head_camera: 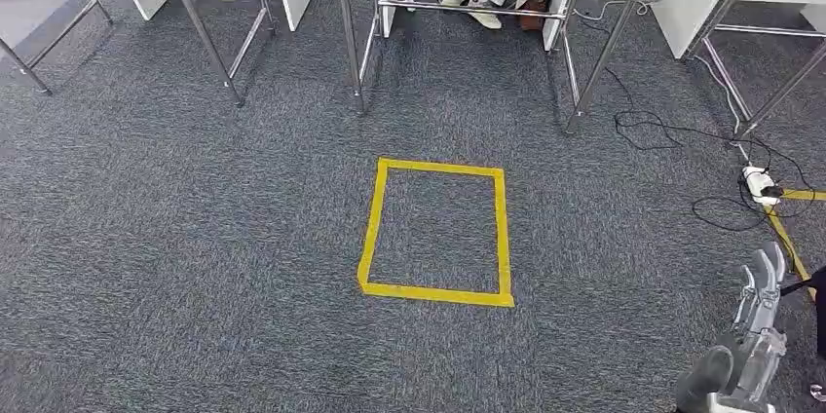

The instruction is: Take the parts from the cabinet and place them on the table.

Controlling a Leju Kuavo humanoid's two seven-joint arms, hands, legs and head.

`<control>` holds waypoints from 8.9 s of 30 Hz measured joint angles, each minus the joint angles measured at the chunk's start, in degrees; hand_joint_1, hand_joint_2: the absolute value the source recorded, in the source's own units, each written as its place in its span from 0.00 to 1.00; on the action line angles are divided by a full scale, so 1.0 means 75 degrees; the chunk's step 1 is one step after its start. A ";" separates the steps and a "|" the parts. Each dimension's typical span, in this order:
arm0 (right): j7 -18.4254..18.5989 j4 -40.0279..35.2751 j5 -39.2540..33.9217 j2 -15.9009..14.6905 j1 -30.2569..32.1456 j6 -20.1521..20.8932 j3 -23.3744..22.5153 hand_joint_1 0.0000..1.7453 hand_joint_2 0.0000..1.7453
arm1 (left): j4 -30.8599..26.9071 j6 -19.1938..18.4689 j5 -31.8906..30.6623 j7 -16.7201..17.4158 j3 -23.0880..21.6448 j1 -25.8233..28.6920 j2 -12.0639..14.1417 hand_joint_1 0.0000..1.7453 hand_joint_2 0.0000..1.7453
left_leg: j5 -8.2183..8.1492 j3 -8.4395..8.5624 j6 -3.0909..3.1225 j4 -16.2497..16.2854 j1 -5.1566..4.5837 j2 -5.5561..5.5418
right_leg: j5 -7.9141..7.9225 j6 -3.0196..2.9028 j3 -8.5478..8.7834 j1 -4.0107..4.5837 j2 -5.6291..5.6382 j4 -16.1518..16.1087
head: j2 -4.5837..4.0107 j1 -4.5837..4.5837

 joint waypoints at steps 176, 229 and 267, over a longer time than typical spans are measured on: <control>0.7157 1.2616 0.2104 -0.0067 -0.2723 -0.0265 0.0685 0.00 0.00 | 0.0119 0.1142 -0.2873 0.3812 -0.2573 0.0189 -0.0353 0.00 0.00 | 0.0002 -0.0189 0.0015 0.0164 0.0043 0.0890 | -0.0047 0.0090 -0.0232 -0.0012 -0.0421 0.0166 | 0.0000 0.0067; 0.7839 1.2630 0.0498 0.0484 -0.2321 -0.1306 -0.1169 0.00 0.00 | 0.0125 -0.0344 -0.4820 0.2795 -0.4033 0.0415 0.0236 0.00 0.00 | 0.0089 -0.0260 0.0173 0.0114 0.0150 0.0243 | -0.1010 -0.0016 -0.1456 -0.0045 0.0155 0.2525 | 0.0000 0.0082; 0.7708 1.2628 0.0504 0.0472 -0.2340 -0.1338 -0.1341 0.00 0.00 | 0.0128 -0.0303 -0.4811 0.2684 -0.4129 0.0398 0.0222 0.00 0.00 | 0.0020 -0.0152 -0.0065 0.0125 0.0088 0.0884 | -0.0140 0.0093 -0.0150 -0.0053 -0.0504 0.0154 | 0.0000 0.0041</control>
